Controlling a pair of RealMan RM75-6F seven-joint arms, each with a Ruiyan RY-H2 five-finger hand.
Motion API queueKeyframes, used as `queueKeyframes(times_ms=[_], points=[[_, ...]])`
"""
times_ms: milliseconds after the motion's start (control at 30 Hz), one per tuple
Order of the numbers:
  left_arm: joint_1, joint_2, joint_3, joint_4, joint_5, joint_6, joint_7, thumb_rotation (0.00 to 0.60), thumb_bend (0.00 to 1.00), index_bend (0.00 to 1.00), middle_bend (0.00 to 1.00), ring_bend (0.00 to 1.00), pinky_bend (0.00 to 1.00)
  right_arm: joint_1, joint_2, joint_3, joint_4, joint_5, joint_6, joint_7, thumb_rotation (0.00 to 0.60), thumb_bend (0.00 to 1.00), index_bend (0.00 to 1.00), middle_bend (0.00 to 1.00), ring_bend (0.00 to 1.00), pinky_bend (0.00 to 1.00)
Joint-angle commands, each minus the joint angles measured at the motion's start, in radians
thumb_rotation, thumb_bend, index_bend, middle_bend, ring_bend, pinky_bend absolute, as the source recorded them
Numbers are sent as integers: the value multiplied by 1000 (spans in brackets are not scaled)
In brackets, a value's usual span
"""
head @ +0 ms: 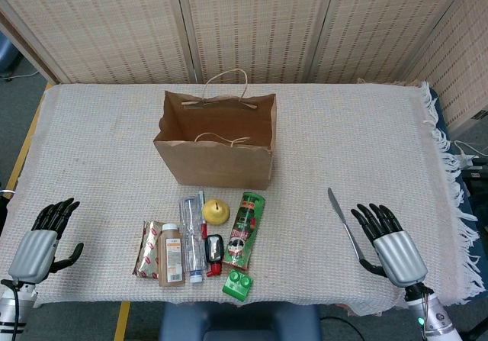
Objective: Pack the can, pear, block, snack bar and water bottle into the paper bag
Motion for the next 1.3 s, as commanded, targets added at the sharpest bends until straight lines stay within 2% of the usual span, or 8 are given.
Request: queueKeyframes(times_ms=[33,233,400,600,767,933,1300], points=[[-1,0,1,2,2,-2,-2,600,371,0,0,0,49,4,0,1,2,-6,-2,-2,600,0,0,38,0,80],[-3,3,0,0,-2,-5,-11,600,370,0,0,0,49,24,12,-5,-29,-34,-22,5,600,0,0,34,0,77],[-4,3,-1,1,-6,-10,-11,600,371,0,0,0,49,92,63,-6,-107,-74,-115,-33,600,0,0,34,0,74],[-5,6,0,-1,-8,-13,-9,600,371,0,0,0,49,255,117,38,-200,-71,-348,-88,600,0,0,36,0,74],[-5,6,-2,-2,-15,-15,-10,600,371,0,0,0,49,397,122,84,-211,-26,-570,-188,600,0,0,36,0,74],[-6,8,-2,-4,-19,-20,-15,600,371,0,0,0,49,500,56,125,-194,63,-728,-311,600,0,0,36,0,74],[-9,14,-3,-6,-24,-29,-26,600,371,0,0,0,49,630,-160,163,-64,213,-831,-533,600,0,0,31,0,73]])
